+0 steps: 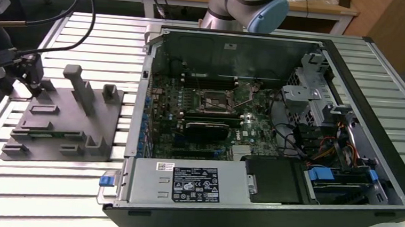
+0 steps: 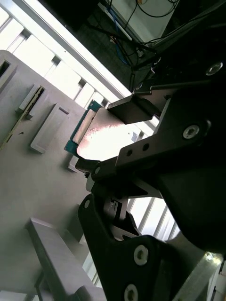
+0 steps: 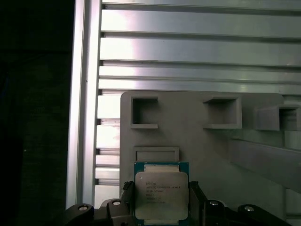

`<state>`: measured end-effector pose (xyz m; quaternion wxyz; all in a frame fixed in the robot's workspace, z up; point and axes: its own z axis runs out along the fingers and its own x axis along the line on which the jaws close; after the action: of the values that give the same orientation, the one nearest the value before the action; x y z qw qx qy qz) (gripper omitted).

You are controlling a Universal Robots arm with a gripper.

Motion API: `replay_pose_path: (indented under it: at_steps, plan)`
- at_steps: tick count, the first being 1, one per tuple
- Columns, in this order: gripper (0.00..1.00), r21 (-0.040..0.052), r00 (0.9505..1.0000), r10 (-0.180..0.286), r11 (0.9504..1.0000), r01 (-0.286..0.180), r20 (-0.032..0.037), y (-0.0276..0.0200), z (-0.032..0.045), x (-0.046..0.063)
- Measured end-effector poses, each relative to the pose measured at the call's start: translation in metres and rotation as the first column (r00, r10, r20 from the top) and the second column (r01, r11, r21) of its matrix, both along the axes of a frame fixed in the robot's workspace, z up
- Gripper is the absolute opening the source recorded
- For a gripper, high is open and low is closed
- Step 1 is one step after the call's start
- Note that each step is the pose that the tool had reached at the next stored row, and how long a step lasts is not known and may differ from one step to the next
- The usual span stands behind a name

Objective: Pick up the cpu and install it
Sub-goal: 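Pick up the cpu and move it towards the insertion slot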

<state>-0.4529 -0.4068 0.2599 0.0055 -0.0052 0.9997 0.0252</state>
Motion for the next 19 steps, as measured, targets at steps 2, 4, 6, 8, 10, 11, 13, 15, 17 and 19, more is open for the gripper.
replay_pose_path:
  at_steps: [2, 4, 6, 8, 10, 11, 13, 15, 17, 19]
  plan:
    - [0.54, -0.0001, 1.0000, 0.000, 1.0000, 0.000, -0.0001, 0.0001, 0.0009, 0.0000]
    - [0.54, 0.0000, 1.0000, 0.000, 1.0000, 0.000, 0.0000, 0.0002, 0.0016, 0.0000]
    - [0.54, -0.0001, 1.0000, 0.000, 1.0000, 0.000, -0.0002, 0.0003, 0.0025, 0.0000]
    - [0.54, 0.0000, 1.0000, 0.000, 1.0000, 0.000, 0.0000, 0.0004, 0.0033, 0.0000]
    - [0.54, 0.0000, 1.0000, 0.000, 1.0000, 0.000, -0.0001, 0.0005, 0.0044, 0.0000]
    - [0.54, -0.0001, 1.0000, 0.000, 1.0000, 0.000, -0.0001, 0.0005, 0.0050, 0.0000]
    - [0.54, -0.0001, 1.0000, 0.000, 1.0000, 0.000, 0.0000, 0.0006, 0.0061, 0.0000]
    - [0.54, 0.0000, 1.0000, 0.000, 1.0000, 0.000, 0.0000, 0.0006, 0.0072, 0.0000]
    - [0.54, 0.0000, 1.0000, 0.000, 1.0000, 0.000, 0.0000, 0.0007, 0.0083, 0.0000]
    - [0.54, 0.0000, 1.0000, 0.000, 1.0000, 0.000, 0.0000, 0.0007, 0.0093, 0.0000]
